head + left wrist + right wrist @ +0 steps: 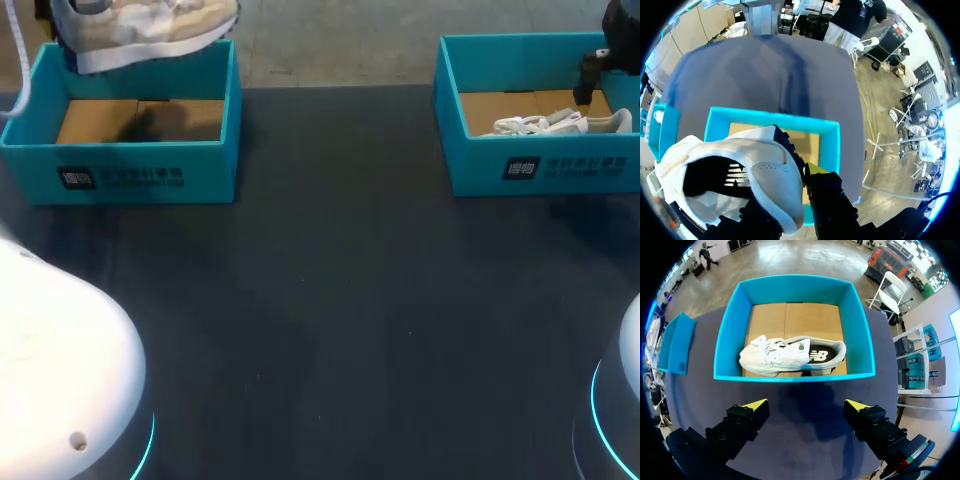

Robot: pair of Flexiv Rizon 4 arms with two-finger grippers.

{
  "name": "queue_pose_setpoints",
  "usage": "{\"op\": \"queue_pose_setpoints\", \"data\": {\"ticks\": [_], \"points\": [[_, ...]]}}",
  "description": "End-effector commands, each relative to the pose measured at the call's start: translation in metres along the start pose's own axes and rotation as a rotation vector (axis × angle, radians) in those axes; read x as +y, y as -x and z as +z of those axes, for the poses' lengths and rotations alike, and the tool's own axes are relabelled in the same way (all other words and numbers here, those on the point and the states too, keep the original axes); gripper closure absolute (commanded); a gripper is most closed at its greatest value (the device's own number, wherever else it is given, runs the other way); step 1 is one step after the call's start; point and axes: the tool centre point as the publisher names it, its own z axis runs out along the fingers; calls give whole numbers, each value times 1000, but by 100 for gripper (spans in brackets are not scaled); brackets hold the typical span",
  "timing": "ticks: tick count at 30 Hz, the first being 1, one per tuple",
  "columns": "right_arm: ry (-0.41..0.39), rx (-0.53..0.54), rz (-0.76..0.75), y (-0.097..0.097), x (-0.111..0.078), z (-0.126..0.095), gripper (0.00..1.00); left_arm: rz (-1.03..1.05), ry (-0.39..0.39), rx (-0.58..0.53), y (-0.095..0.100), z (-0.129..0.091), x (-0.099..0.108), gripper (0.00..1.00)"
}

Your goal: Take the shoe out of the shoebox, open the shoe tongue, remove and reinsert the insole, then place the shoe into the shoebox

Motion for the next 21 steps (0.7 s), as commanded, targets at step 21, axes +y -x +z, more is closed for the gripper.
{"op": "queue_pose_setpoints", "data": {"ticks": [21], "points": [[1, 0, 2, 0, -1, 0, 0, 41, 513, 42, 41, 12, -141, 100]]}}
